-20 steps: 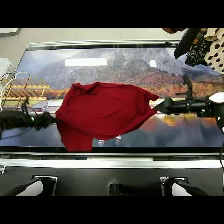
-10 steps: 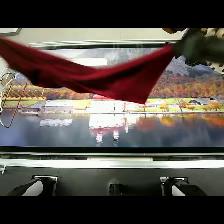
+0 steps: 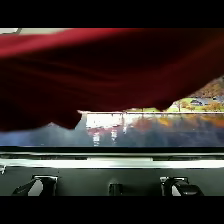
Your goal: Fold the clothes and pants, and hang the long-sleeved shirts on hangers.
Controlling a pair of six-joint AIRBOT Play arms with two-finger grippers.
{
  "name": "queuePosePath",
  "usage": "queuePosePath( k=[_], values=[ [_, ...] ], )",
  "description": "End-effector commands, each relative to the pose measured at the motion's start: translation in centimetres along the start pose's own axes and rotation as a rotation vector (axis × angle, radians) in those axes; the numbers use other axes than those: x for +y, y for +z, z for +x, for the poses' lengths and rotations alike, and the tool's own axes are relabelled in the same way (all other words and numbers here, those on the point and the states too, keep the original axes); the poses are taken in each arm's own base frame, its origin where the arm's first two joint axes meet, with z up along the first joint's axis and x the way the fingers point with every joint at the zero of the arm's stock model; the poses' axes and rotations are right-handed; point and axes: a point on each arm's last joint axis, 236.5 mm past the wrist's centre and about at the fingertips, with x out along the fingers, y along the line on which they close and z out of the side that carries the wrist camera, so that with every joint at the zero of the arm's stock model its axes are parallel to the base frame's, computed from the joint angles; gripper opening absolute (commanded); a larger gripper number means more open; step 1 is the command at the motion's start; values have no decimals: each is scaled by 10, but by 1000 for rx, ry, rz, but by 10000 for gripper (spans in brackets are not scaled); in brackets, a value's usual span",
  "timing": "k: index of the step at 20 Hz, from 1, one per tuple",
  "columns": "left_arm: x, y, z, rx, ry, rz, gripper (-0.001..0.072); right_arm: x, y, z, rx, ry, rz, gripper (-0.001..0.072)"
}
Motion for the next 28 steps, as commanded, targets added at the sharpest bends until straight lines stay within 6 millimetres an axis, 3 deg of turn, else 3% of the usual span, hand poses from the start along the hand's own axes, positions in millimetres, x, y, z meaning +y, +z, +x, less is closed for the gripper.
queuePosePath(
  k=[1, 4, 5, 9, 13, 16, 18, 20, 22, 23, 25, 26, 28],
  values=[
    [14, -24, 13, 87, 27, -16, 15, -23, -21, 20, 95, -62, 66, 34],
    [16, -93, 72, 323, -92, -71, 16, -66, -93, 91, 372, -108, 149, 35],
    [18, -126, 97, 416, -123, -77, 15, -82, -124, 119, 475, -119, 180, 35],
    [21, -284, 189, 781, -204, -73, 15, -138, -261, 211, 833, -122, 286, 35],
    [38, -433, 274, 953, -158, -114, 16, -188, -393, 279, 1011, -151, 395, 35],
    [48, -538, 303, 1064, -123, -142, 15, -213, -473, 318, 1032, -174, 481, 35],
    [52, -585, 309, 1130, -114, -150, 16, -217, -511, 335, 1029, -166, 559, 36],
    [54, -614, 312, 1170, -111, -153, 15, -222, -537, 343, 1031, -172, 600, 36],
    [54, -626, 313, 1187, -109, -168, 19, -225, -551, 343, 1047, -180, 610, 37],
    [55, -626, 313, 1187, -108, -170, 69, -225, -553, 342, 1050, -180, 611, 66],
    [57, -614, 312, 1196, -118, -170, 427, -224, -546, 339, 1053, -181, 625, 262],
    [57, -604, 312, 1206, -129, -171, 479, -221, -536, 334, 1063, -168, 620, 330],
    [61, -572, 307, 1231, -153, -167, 477, -221, -507, 314, 1091, -100, 540, 361]
  ],
)
